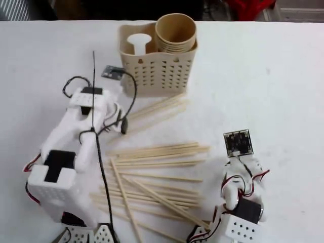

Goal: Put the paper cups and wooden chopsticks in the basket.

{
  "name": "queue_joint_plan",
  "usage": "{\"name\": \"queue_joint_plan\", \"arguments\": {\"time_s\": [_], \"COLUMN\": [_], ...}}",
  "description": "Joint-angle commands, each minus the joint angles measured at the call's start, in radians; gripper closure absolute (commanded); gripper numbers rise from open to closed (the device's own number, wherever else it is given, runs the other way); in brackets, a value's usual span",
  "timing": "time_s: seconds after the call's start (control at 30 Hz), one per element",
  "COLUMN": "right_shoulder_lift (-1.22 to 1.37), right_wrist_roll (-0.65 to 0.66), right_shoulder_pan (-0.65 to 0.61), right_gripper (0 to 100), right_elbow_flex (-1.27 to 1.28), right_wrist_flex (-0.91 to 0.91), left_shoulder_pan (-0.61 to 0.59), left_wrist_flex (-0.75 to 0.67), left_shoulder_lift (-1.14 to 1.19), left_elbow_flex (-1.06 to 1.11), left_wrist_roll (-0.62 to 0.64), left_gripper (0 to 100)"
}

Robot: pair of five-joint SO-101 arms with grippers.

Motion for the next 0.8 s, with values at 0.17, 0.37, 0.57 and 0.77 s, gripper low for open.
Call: {"name": "queue_joint_plan", "arguments": {"time_s": [0.17,0.37,0.57,0.77], "right_shoulder_lift": [-0.01,-0.01,-0.01,-0.01], "right_wrist_roll": [0.005,0.005,0.005,0.005], "right_shoulder_pan": [0.007,0.007,0.007,0.007], "right_gripper": [97.4,97.4,97.4,97.4], "right_elbow_flex": [0.006,0.006,0.006,0.006], "right_wrist_flex": [0.007,0.007,0.007,0.007], "left_shoulder_pan": [0.042,0.033,-0.053,-0.071], "left_wrist_flex": [0.032,-0.04,-0.167,-0.322], "left_shoulder_lift": [-0.09,-0.289,-0.496,-0.394], "left_elbow_flex": [0.13,0.269,0.282,0.275], "left_wrist_roll": [-0.107,-0.138,-0.031,0.028], "left_gripper": [77,77,77,77]}}
